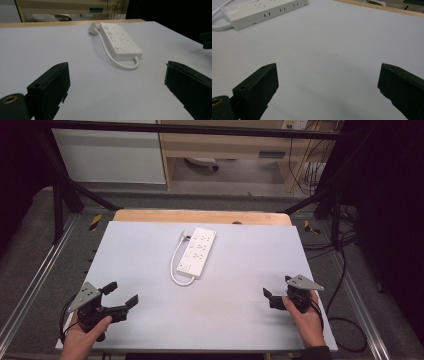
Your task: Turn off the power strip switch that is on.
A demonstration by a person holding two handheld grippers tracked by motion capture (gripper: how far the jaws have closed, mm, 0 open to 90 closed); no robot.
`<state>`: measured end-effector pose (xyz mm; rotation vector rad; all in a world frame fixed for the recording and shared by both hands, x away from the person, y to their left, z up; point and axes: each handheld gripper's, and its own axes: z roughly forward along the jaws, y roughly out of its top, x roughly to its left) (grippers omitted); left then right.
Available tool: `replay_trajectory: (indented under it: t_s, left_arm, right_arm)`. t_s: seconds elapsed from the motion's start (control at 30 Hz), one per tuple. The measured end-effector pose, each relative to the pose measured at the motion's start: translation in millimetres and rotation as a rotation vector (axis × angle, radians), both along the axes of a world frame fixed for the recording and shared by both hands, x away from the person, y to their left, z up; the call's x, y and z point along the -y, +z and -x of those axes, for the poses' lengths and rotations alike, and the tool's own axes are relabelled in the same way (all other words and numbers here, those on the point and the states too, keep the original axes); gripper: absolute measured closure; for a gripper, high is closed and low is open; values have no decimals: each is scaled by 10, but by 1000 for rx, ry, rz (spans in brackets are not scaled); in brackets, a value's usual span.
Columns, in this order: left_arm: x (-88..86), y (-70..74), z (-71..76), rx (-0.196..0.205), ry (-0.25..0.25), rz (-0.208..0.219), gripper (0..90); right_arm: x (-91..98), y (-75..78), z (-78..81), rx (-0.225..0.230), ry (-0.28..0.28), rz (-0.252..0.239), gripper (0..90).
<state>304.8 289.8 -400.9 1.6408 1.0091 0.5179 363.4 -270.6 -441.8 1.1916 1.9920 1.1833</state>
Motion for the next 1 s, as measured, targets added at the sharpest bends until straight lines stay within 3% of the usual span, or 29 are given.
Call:
replay_trajectory:
  t_s: [0.17, 0.23, 0.37, 0.43, 0.63, 0.77, 1.0]
  left_arm:
    - [16, -4, -27, -10, -9, 18, 59]
    - [16, -6, -63, -43, -16, 62, 62]
    - [-3, 13, -124, -70, 0, 84, 70]
    - [-17, 35, -155, -68, 6, 57, 71]
    - [4, 79, -236, -78, 16, 36, 74]
    - [50, 112, -264, -77, 1, 31, 78]
    - [210, 232, -388, -62, -29, 15, 80]
  right_arm:
    - [-16, -8, 2, -4, 9, 6, 37]
    - [-17, -1, 8, -2, 11, 2, 38]
    - [-29, 5, 9, 4, 24, -5, 39]
    - [-43, 6, 11, 5, 36, -4, 39]
    - [-91, 10, 23, 4, 53, 12, 39]
    - [-99, 39, 30, 32, 32, 17, 50]
    - [-113, 36, 25, 24, 36, 20, 48]
